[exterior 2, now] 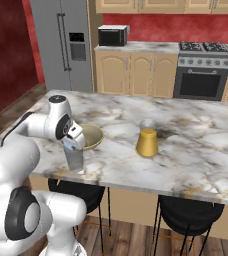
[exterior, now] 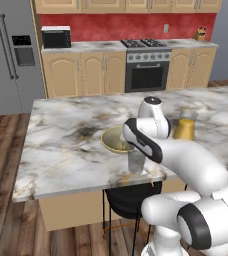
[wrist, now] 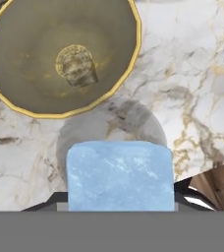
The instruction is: There are two ice cubes in the ice bowl. Place both ice cubes in the glass cup.
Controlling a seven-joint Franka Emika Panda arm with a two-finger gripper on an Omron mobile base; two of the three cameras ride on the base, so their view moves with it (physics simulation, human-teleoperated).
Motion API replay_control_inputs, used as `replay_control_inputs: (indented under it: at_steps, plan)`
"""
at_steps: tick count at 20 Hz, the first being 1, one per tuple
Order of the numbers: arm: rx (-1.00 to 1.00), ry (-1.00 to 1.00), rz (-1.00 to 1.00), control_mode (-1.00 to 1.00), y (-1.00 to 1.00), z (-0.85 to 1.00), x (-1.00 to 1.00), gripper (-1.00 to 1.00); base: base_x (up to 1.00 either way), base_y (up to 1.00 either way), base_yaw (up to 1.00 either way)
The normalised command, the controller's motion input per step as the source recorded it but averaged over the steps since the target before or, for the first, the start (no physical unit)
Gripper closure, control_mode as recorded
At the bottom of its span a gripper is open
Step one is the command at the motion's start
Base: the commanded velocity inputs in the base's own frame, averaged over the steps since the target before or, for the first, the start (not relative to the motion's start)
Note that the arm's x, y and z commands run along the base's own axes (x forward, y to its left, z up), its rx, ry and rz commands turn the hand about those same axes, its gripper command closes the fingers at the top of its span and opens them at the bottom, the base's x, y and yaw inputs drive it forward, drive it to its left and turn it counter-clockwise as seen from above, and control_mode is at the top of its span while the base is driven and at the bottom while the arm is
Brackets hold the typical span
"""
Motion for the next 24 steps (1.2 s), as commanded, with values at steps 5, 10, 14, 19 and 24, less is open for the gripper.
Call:
replay_control_inputs:
  at_steps: [5, 10, 14, 19, 24]
  plan:
    - [0.0, 0.0, 0.0, -1.0, 0.0, 0.0, 0.23, 1.0, 0.0, 0.0, 0.0]
    - [0.0, 0.0, 0.0, -1.0, 0.0, -0.14, 0.08, 1.0, 0.0, 0.0, 0.0]
    - [0.0, 0.02, 0.0, -1.0, 0.0, -0.28, 0.0, 1.0, 0.0, 0.0, 0.0]
    - [0.0, 0.0, 0.0, -1.0, 0.0, -0.19, 0.01, 1.0, 0.0, 0.0, 0.0]
    - [0.0, 0.0, 0.0, -1.0, 0.0, -0.01, 0.08, 1.0, 0.0, 0.0, 0.0]
